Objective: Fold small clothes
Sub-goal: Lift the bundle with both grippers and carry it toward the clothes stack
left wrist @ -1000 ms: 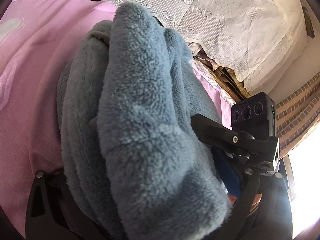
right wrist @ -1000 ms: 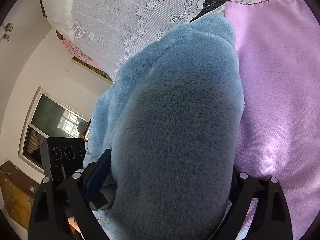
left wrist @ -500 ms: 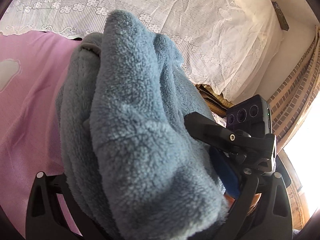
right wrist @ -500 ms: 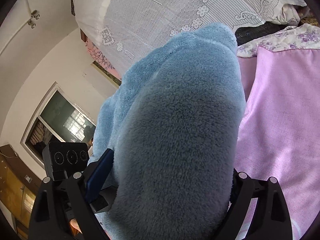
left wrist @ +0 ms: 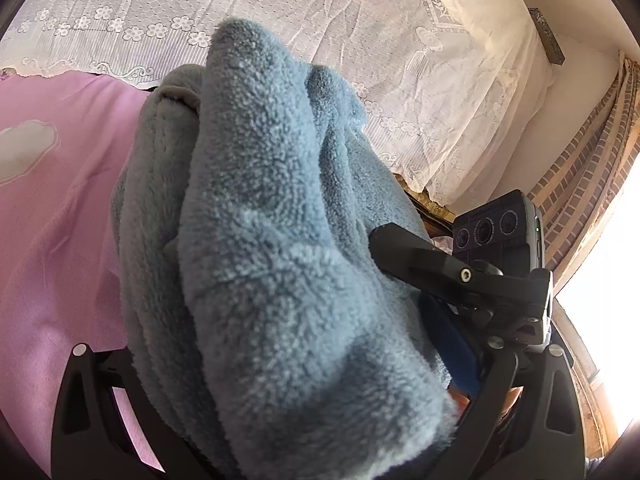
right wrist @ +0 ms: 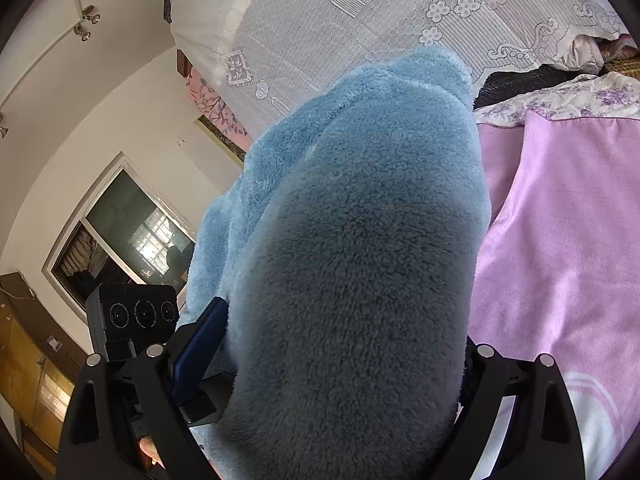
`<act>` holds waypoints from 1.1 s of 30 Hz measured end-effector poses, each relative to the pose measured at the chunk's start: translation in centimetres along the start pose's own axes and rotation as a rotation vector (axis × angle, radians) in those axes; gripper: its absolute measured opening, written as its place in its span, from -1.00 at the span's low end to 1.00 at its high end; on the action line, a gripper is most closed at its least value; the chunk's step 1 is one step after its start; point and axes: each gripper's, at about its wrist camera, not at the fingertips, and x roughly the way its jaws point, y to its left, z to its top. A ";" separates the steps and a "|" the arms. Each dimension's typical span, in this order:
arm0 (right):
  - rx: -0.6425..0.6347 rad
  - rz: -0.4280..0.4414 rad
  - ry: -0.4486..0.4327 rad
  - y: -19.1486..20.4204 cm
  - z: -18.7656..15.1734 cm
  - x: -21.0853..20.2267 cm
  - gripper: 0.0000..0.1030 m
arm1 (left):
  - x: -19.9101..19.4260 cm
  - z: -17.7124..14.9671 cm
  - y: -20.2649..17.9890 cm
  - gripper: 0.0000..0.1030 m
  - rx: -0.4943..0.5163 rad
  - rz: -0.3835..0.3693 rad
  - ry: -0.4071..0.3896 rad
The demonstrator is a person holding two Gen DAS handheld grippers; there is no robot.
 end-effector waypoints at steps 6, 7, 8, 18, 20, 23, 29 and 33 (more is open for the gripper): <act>-0.023 0.012 0.027 2.4 -2.8 -1.3 0.82 | -2.6 -2.3 -0.6 0.90 -0.001 0.006 -0.009; -0.028 0.015 0.031 2.8 -3.2 -1.5 0.82 | -3.1 -2.7 -0.6 0.90 -0.003 0.008 -0.013; -0.034 0.018 0.036 3.3 -3.7 -1.6 0.82 | -3.6 -3.2 -0.7 0.90 -0.005 0.011 -0.019; -0.073 0.055 0.051 7.2 -7.4 -3.1 0.83 | -7.0 -5.4 -0.8 0.90 0.022 0.038 -0.088; -0.084 0.058 0.047 7.9 -7.9 -3.6 0.83 | -7.4 -5.8 -1.0 0.90 0.039 0.044 -0.100; -0.099 0.074 0.048 9.0 -8.9 -4.2 0.84 | -9.1 -7.0 -1.3 0.90 0.064 0.063 -0.125; -0.133 0.082 0.078 11.7 -11.1 -3.9 0.84 | -12.6 -9.4 -0.4 0.90 0.039 0.051 -0.135; -0.147 0.087 0.112 13.4 -12.7 -3.1 0.84 | -15.1 -11.0 0.6 0.90 0.015 0.062 -0.153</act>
